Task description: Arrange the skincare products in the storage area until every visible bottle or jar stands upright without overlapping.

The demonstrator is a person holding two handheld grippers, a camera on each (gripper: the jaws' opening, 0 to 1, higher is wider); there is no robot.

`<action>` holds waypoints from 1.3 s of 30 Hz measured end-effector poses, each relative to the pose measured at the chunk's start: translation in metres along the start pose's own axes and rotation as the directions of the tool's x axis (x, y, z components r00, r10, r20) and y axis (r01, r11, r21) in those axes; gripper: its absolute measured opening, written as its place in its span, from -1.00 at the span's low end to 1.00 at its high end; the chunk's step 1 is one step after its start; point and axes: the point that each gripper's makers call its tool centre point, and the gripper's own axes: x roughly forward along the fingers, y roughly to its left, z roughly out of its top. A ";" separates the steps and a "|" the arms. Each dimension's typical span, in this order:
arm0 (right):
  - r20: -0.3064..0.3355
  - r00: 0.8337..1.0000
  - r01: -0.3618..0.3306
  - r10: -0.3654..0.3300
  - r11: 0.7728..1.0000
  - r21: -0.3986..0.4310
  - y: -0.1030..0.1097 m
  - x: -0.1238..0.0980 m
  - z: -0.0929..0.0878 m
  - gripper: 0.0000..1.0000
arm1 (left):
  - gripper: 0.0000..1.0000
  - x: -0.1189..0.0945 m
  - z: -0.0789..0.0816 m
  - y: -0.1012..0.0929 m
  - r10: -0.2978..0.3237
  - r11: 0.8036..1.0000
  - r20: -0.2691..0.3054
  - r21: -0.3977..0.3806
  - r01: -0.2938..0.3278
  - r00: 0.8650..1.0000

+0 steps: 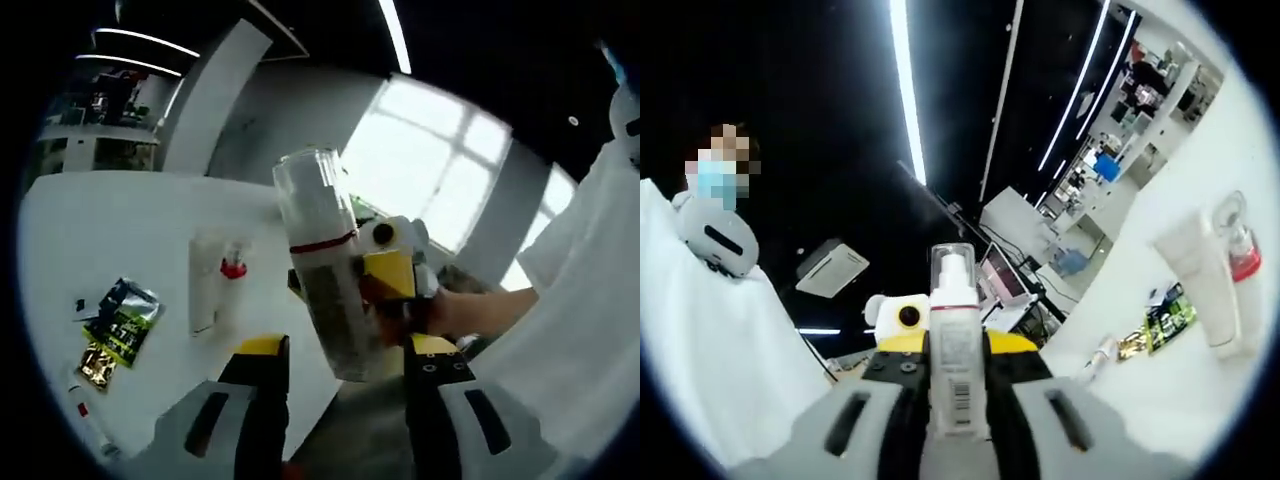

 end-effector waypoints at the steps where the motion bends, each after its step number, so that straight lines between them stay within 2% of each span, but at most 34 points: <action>1: -0.003 1.000 -0.006 0.006 1.000 0.002 0.002 0.000 -0.001 -0.61 | -0.26 0.000 0.001 -0.001 -0.002 1.000 0.002 0.004 0.002 1.000; 6: -0.008 1.000 -0.024 0.024 1.000 -0.004 0.006 0.000 -0.003 -0.61 | -0.45 -0.002 0.008 -0.004 -0.016 0.999 0.008 0.040 0.016 1.000; 15: -0.013 1.000 -0.022 0.022 0.999 -0.028 0.005 -0.001 -0.002 -0.61 | -0.54 0.001 0.008 -0.007 -0.022 0.993 -0.043 0.114 0.027 0.999; 19: -0.020 1.000 0.014 -0.016 0.998 -0.057 -0.002 -0.003 -0.004 -0.60 | -0.54 0.002 0.004 0.001 0.037 0.982 -0.094 0.188 -0.018 0.995; 23: -0.053 0.995 0.075 -0.080 0.994 -0.084 -0.010 -0.005 -0.007 -0.56 | -0.56 0.005 -0.002 0.010 0.098 0.958 -0.145 0.282 -0.053 0.985; 26: -0.110 0.979 0.152 -0.170 0.977 -0.151 -0.019 -0.007 -0.012 -0.54 | -0.56 0.006 -0.009 0.018 0.139 0.945 -0.185 0.319 -0.075 0.973; 27: -0.120 0.972 0.173 -0.203 0.959 -0.225 -0.021 -0.006 -0.011 -0.55 | -0.56 0.007 -0.012 0.020 0.145 0.940 -0.193 0.334 -0.074 0.970; 29: -0.130 0.961 0.198 -0.243 0.938 -0.285 -0.021 -0.006 -0.011 -0.54 | -0.57 0.009 -0.013 0.023 0.143 0.940 -0.197 0.333 -0.071 0.970; 31: -0.125 0.956 0.220 -0.264 0.933 -0.285 -0.021 -0.006 -0.008 -0.53 | -0.57 0.009 -0.014 0.023 0.140 0.940 -0.198 0.334 -0.068 0.970; 35: -0.106 0.948 0.249 -0.299 0.908 -0.336 -0.019 -0.006 0.000 -0.53 | -0.58 0.010 -0.013 0.024 0.129 0.941 -0.197 0.333 -0.057 0.972; 39: -0.069 0.943 0.281 -0.326 0.891 -0.357 -0.019 -0.007 0.015 -0.54 | -0.59 0.011 -0.017 0.026 0.132 0.938 -0.213 0.343 -0.052 0.968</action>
